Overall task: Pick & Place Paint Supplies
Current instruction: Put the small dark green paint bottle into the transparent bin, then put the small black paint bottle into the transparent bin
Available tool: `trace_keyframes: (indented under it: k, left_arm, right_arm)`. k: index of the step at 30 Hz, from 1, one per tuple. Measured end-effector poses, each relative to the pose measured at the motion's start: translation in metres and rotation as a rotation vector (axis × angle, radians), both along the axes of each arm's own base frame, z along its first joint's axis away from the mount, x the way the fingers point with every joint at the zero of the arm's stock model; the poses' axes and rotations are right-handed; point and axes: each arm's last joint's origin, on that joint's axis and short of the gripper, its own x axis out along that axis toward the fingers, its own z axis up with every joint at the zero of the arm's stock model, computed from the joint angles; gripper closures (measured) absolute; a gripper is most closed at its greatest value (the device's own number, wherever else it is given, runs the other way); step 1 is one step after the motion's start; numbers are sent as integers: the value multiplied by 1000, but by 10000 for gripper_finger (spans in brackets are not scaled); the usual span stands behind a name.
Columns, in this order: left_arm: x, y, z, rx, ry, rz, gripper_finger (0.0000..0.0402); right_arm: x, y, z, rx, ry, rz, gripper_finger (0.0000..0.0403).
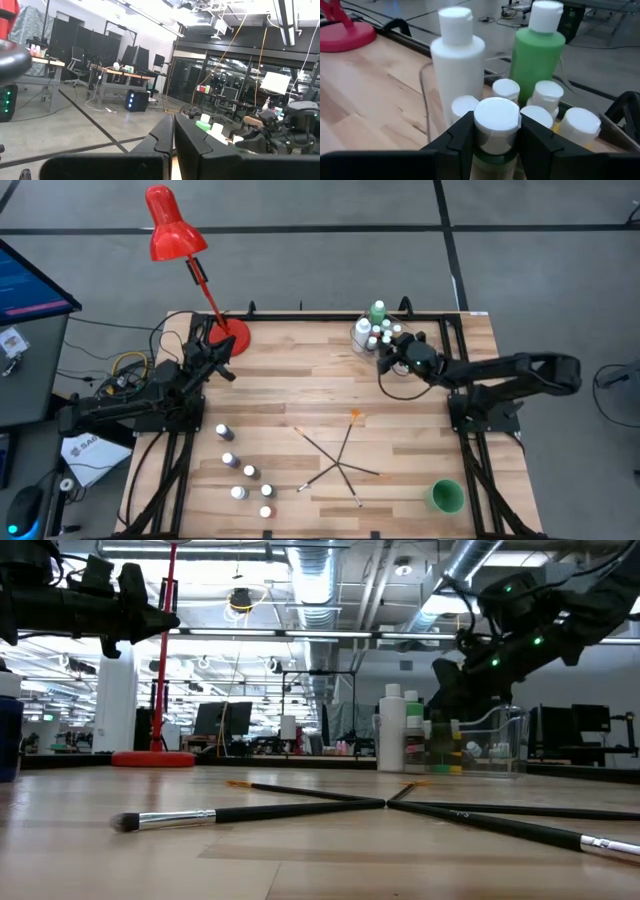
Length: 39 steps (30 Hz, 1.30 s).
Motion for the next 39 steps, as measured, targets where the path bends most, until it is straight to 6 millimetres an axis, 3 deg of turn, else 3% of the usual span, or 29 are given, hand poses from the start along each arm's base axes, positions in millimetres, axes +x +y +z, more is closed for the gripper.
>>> trace_keyframes:
  k: [20, 29, 39]
  left_arm:
    - [0, 0, 0, 0, 0, 0, 394]
    - [0, 0, 0, 0, 0, 0, 394]
    - [0, 0, 0, 0, 0, 0, 394]
  right_arm:
    - [12, -11, -27, 22, 11, -35, 270]
    - [10, -11, -23, 3, 3, -63, 250]
    - [7, -9, -5, -43, -48, -49, 196]
